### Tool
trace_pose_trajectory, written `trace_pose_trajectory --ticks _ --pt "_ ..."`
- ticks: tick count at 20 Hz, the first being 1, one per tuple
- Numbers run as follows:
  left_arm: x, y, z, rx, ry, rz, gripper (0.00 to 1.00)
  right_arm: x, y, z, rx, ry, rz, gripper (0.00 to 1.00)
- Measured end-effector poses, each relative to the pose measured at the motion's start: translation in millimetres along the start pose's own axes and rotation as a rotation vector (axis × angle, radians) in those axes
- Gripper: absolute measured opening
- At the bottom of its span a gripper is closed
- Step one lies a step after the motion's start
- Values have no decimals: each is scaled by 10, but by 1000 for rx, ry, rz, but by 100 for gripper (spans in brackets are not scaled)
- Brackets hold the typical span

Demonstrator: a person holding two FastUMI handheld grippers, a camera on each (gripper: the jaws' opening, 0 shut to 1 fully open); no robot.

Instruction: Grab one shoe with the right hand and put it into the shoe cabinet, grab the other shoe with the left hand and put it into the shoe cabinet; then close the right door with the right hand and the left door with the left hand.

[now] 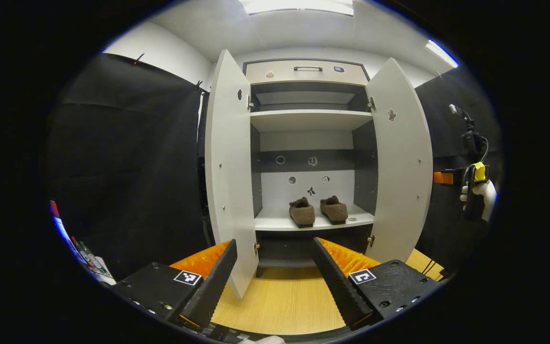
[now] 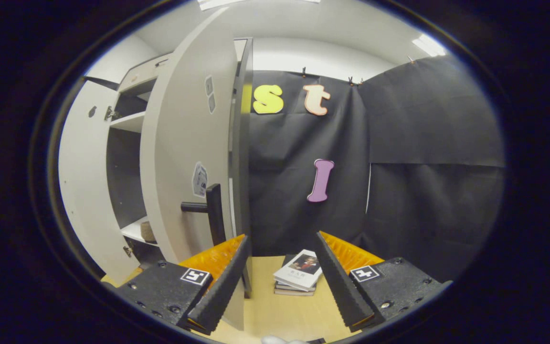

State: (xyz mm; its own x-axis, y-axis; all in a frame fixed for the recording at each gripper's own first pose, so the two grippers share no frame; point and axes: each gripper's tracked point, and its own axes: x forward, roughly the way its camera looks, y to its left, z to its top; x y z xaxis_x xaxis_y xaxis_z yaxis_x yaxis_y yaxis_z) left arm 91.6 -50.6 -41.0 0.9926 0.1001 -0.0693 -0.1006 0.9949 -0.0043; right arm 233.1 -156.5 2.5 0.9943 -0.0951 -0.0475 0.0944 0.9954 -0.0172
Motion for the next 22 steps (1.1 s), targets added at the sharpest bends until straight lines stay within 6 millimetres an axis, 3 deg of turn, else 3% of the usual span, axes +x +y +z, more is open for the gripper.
trace_pose_trajectory --ticks 8,12,15,21,22 --pt "10 160 -20 -11 22 2 96 -28 925 -106 -4 -25 129 93" --pt "-54 332 -46 2 31 19 96 -4 1367 -171 12 -26 201 93" --pt "-79 433 -78 4 40 18 96 -203 1458 -276 7 10 242 94" --pt "-28 737 -69 -1 34 5 96 -770 1396 -467 -16 26 206 90" --pt "-2 822 -50 5 31 4 96 -902 1352 -482 -24 23 191 95"
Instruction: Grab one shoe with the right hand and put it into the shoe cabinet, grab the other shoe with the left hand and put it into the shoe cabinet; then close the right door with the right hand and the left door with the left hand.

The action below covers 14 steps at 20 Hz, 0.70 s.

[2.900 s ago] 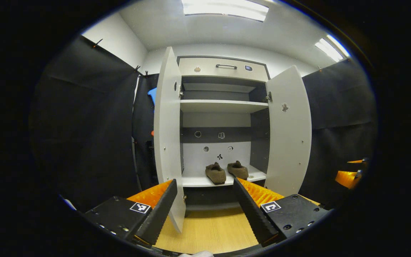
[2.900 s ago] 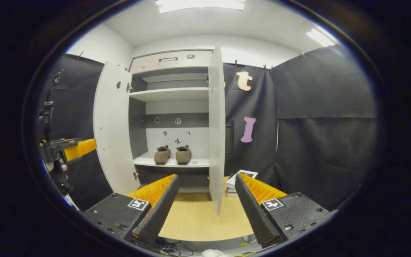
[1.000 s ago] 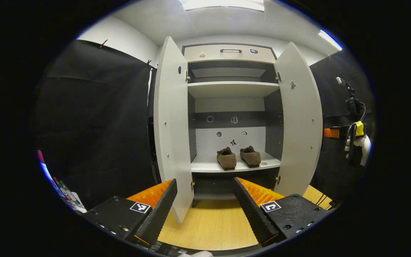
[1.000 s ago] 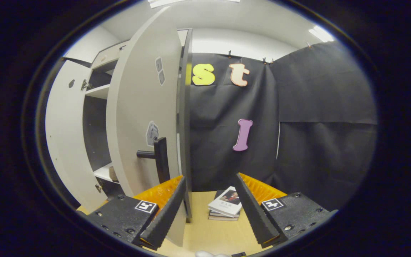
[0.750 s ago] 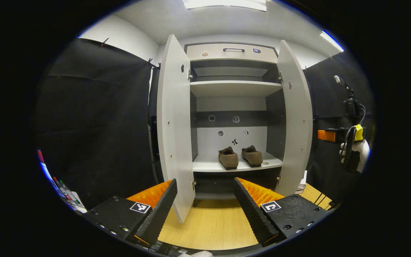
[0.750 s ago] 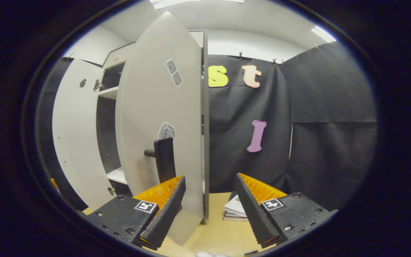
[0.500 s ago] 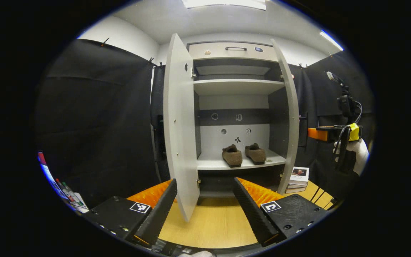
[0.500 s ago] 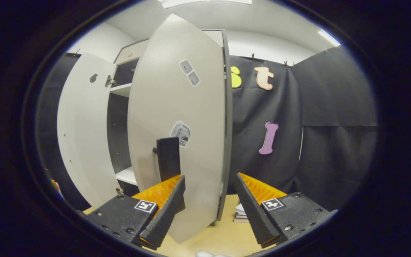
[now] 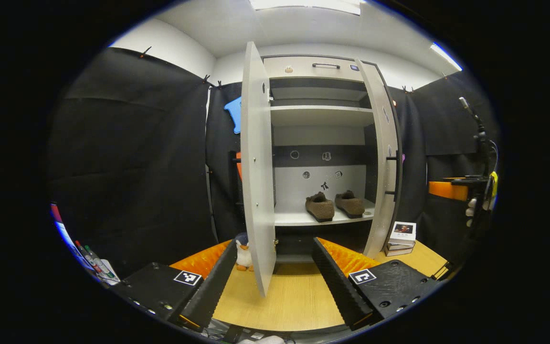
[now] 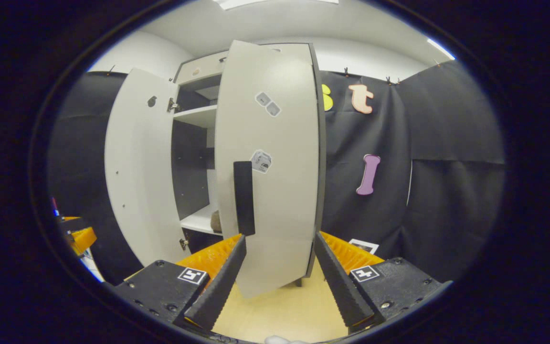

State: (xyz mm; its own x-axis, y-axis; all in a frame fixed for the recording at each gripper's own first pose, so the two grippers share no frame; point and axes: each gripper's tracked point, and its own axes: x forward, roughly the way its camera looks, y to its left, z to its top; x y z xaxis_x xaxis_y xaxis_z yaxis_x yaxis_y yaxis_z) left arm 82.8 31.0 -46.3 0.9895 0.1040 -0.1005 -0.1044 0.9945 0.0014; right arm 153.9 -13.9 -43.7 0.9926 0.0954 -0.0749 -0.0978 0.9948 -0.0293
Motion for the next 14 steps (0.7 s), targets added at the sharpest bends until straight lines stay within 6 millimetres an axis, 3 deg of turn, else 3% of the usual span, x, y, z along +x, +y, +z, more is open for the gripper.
trace_pose_trajectory --ticks 3,8,9,10,11,14 --pt "127 303 79 24 -22 6 96 -411 -17 -74 -7 -5 -43 95" --pt "507 815 293 62 -66 51 96 -1033 12 -313 12 38 -97 94" --pt "569 925 334 67 -73 69 96 -1135 29 -352 17 50 -109 90" --pt "649 1018 396 72 -84 81 96 -1223 42 -394 23 62 -115 94" --pt "732 1099 442 74 -92 93 96 -1311 73 -419 25 72 -119 90" --pt "971 1317 590 61 -113 125 96 -1481 82 -440 16 81 -136 90"
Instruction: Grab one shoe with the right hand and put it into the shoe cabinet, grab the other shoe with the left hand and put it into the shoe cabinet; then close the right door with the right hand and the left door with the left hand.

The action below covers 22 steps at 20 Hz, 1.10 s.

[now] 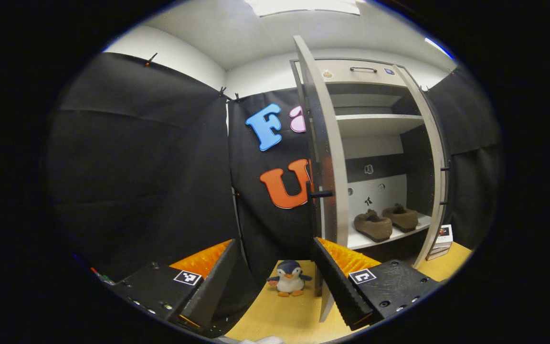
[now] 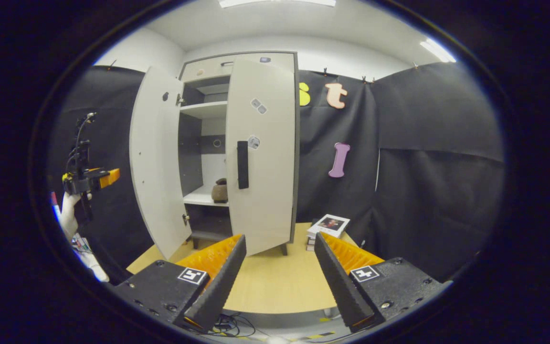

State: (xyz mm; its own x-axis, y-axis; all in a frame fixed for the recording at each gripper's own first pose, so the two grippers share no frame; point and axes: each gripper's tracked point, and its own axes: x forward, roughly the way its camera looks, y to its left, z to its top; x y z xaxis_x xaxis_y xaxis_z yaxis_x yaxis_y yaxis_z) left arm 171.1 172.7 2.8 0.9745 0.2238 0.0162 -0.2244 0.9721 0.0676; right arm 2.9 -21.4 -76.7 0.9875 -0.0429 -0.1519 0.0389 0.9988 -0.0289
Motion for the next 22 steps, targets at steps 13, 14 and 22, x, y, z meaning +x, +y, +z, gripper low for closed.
trace_pose_trajectory --ticks 13,14,22 --pt "525 -42 -138 30 50 31 92 -207 -195 9 20 22 -21 95" --pt "517 -76 -149 25 49 26 92 -208 -201 10 18 26 -18 95" --pt "400 -462 -121 5 44 11 88 -229 -290 95 5 23 19 95"
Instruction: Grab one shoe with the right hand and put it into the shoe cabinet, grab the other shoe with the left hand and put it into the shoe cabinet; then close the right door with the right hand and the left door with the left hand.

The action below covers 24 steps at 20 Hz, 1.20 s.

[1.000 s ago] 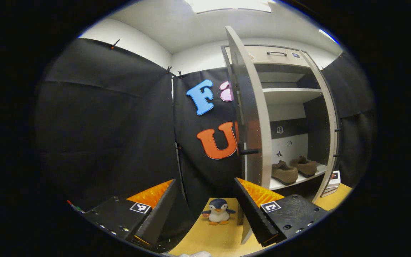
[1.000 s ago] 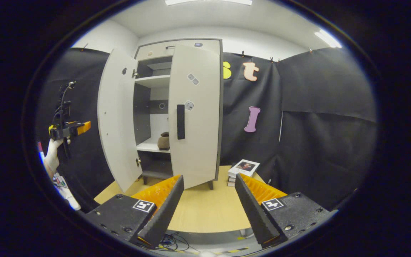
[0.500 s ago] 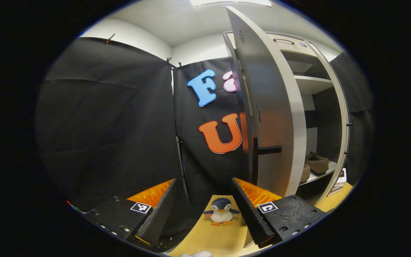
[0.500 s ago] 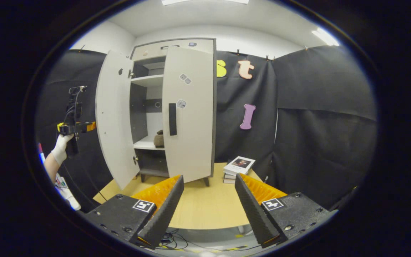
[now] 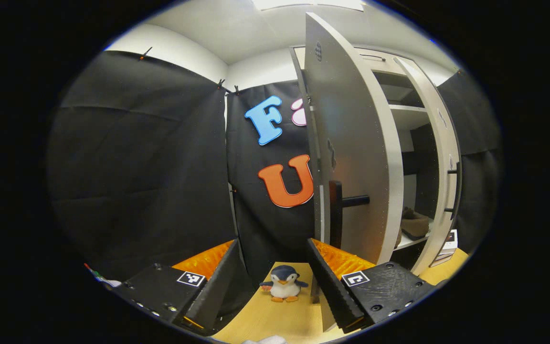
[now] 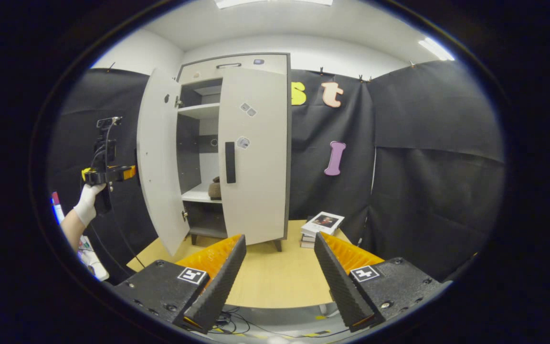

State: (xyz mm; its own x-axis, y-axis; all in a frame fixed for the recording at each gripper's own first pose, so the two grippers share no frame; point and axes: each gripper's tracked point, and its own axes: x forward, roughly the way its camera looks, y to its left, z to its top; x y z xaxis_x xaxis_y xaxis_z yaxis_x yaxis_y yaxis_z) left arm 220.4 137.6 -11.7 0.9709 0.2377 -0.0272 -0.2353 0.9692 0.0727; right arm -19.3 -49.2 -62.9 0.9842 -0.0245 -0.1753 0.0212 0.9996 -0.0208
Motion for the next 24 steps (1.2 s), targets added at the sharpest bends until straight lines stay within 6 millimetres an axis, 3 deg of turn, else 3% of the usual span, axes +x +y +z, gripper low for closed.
trace_pose_trajectory --ticks 4,10,11,13,18,24 --pt "-55 -306 28 -1 -4 -17 88 41 -98 33 8 4 24 95" --pt "8 -920 32 -28 6 -99 86 101 -262 87 3 7 30 94" --pt "14 -1021 13 -22 17 -113 94 92 -272 93 9 7 29 95" --pt "-38 -1181 54 -22 13 -140 96 68 -269 109 15 7 27 94" --pt "-440 -1374 139 -39 -6 -212 96 95 -214 158 31 -3 26 94" --pt "-1006 -1373 281 -32 -25 -275 96 131 -59 301 38 -43 22 94"
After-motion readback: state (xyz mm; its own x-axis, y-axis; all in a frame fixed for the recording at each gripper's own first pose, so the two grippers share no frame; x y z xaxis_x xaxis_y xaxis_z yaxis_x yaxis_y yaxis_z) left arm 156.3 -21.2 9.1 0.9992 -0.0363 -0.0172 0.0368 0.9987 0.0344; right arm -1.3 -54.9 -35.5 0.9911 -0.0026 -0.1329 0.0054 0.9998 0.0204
